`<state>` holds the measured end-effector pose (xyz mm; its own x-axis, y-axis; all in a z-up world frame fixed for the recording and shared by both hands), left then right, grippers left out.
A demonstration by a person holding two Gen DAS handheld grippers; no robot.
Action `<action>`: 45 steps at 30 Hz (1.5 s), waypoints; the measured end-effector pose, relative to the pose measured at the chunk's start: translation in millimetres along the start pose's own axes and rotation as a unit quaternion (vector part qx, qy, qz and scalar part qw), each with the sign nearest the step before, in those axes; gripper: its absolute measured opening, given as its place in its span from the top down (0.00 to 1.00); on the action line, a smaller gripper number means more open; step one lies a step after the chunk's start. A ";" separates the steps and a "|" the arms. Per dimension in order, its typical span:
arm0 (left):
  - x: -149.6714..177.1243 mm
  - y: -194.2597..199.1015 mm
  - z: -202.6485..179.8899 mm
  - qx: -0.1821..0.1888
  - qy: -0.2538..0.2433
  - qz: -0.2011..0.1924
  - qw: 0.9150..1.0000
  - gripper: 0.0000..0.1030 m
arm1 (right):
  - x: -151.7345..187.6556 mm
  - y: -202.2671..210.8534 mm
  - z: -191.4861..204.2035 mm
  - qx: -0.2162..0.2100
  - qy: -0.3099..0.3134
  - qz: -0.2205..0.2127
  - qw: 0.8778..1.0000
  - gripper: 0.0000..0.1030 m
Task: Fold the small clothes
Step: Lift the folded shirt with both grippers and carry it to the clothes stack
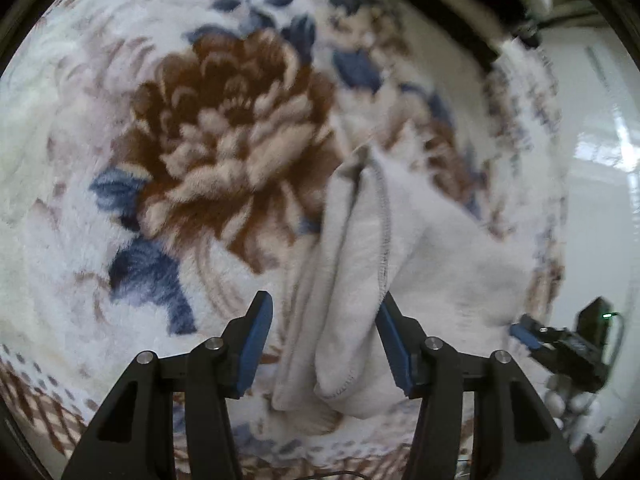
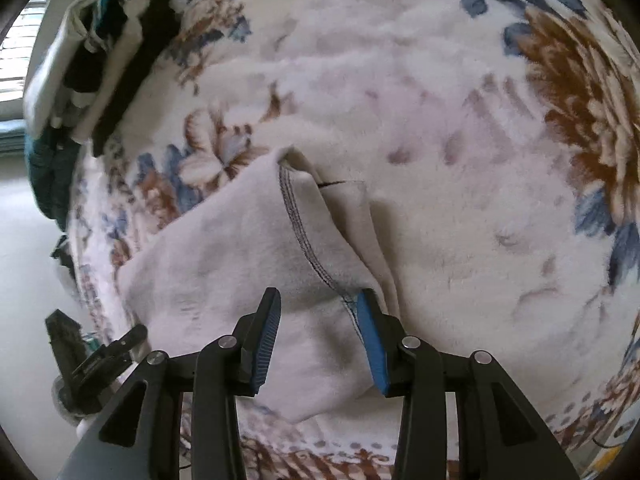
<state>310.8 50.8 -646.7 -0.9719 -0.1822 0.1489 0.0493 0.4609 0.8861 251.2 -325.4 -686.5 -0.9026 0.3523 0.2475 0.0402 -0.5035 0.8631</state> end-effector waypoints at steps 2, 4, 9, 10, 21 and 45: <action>-4.4 1.5 3.0 0.025 0.004 -0.004 1.000 0.42 | -2.8 12.1 -4.6 -0.003 0.002 -0.013 1.000 0.38; -8.2 -10.1 9.0 0.044 0.005 0.001 0.999 0.42 | -8.7 18.2 -14.3 0.002 -0.003 -0.018 1.000 0.25; -9.5 -42.7 14.7 0.095 0.017 0.043 0.994 0.38 | -12.6 -6.4 -32.6 -0.058 0.003 0.045 0.997 0.23; -11.7 -43.8 12.4 0.107 0.013 0.044 0.993 0.38 | -12.4 -15.4 -32.9 -0.076 0.005 0.062 0.995 0.22; -16.7 -29.8 -29.9 0.133 -0.027 0.020 0.991 0.86 | -14.8 -47.1 -2.5 -0.177 0.015 0.095 0.979 0.73; -259.0 241.9 -163.5 0.155 -0.149 -0.134 0.967 0.88 | -164.6 163.2 286.9 -0.147 0.123 -0.082 0.978 0.83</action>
<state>612.0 67.5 -399.1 -0.9657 -0.0939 -0.2419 -0.2400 0.6778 0.6949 529.3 -239.2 -460.0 -0.9639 0.2648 -0.0290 -0.2066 -0.6745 0.7088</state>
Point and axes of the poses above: each gripper's, at about its wrist camera, not at the fingertips, and y roughly against the way its jaws point, z to its left, x to its underside, the point moved 9 cm from there along -y, roughly the way its jaws point, and after that the axes turned 7 degrees about z, right-handed, at the moved point
